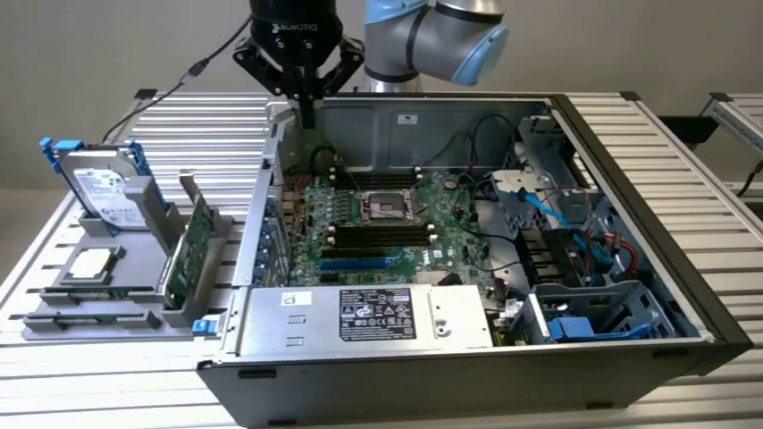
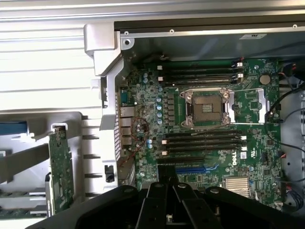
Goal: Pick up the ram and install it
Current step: 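Reach for the ram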
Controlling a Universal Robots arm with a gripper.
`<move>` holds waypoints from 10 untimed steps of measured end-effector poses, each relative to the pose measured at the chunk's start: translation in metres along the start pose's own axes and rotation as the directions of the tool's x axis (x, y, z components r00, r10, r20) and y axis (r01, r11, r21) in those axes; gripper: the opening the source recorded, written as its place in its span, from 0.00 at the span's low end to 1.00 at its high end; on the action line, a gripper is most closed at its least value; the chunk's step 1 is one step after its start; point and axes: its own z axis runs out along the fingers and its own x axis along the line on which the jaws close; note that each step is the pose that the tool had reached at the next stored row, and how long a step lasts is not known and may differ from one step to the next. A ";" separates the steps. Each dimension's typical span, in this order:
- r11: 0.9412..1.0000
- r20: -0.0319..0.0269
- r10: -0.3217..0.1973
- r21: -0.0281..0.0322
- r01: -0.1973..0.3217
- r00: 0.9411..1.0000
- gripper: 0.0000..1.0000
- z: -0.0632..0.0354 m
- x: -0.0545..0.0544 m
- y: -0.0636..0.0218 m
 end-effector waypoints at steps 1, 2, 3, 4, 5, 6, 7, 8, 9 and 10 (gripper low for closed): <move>1.000 0.000 0.000 0.000 0.000 1.000 0.11 -0.0001 0.004 -0.0003; 1.000 0.000 0.000 0.000 0.000 1.000 0.11 0.0000 0.009 -0.0006; 1.000 0.000 0.000 0.000 0.000 1.000 0.11 0.0000 0.013 -0.0009; 1.000 0.000 0.000 0.000 0.000 1.000 0.11 0.0000 0.018 -0.0013; 1.000 0.000 0.000 0.000 0.000 1.000 0.11 0.0002 0.023 -0.0016; 1.000 0.000 0.000 0.000 0.000 1.000 0.11 0.0004 0.027 -0.0019; 1.000 0.000 0.000 0.000 0.000 1.000 0.11 0.0006 0.032 -0.0023; 1.000 0.000 0.000 0.000 0.000 1.000 0.11 0.0008 0.036 -0.0026; 1.000 0.000 0.000 0.000 0.000 1.000 0.11 0.0010 0.041 -0.0029; 1.000 0.000 0.000 0.000 0.000 1.000 0.11 0.0011 0.045 -0.0033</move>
